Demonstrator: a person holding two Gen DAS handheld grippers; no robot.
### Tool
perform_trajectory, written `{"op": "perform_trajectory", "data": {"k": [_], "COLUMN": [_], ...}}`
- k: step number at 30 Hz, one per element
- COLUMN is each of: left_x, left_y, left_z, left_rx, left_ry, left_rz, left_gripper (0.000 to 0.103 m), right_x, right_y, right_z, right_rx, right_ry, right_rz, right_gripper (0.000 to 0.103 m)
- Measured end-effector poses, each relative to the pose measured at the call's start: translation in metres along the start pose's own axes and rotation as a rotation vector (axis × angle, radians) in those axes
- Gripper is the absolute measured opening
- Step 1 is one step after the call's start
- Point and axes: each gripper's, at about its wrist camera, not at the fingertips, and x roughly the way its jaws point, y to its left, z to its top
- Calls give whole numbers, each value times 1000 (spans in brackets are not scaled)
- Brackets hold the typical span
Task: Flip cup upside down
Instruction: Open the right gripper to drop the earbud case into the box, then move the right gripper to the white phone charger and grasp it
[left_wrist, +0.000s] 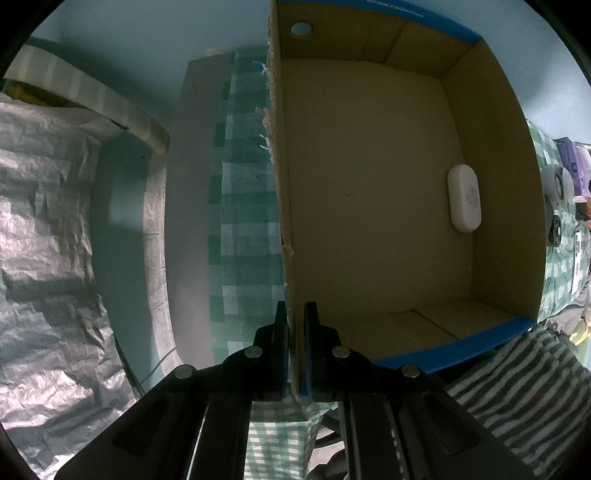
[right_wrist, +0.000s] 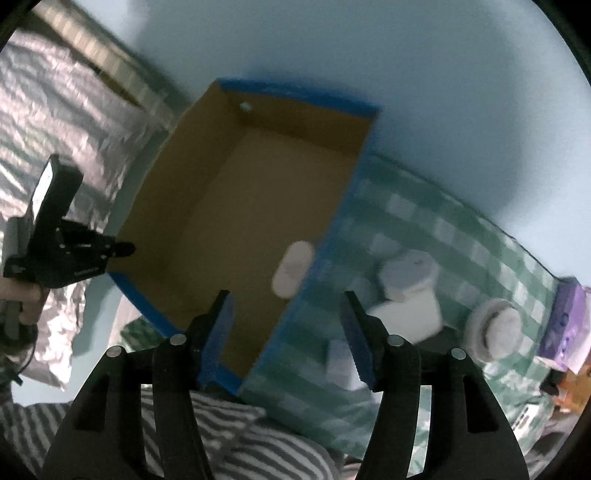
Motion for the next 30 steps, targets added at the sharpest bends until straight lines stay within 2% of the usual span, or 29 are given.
{"op": "perform_trajectory", "data": {"k": [5,13,19,30], "left_x": [0,0,0,0], "left_y": [0,-2,-2,-2], "left_z": [-1,-3,-2,-3], "left_rx": [1,2,2,2], "left_ry": [-1,2,2,2], "left_rz": [0,6,7,6], "left_gripper": [7,7,7,7], "right_x": [-6,40,77,101], "right_y": [-35,-65,-66,-66], "right_z": [-15,-50,-65,-68], "right_rx": [35,85,81,72], "right_ry": [1,122,183,212], "right_rz": [-19,16,26,32], "right_gripper": [63,63,63,63]}}
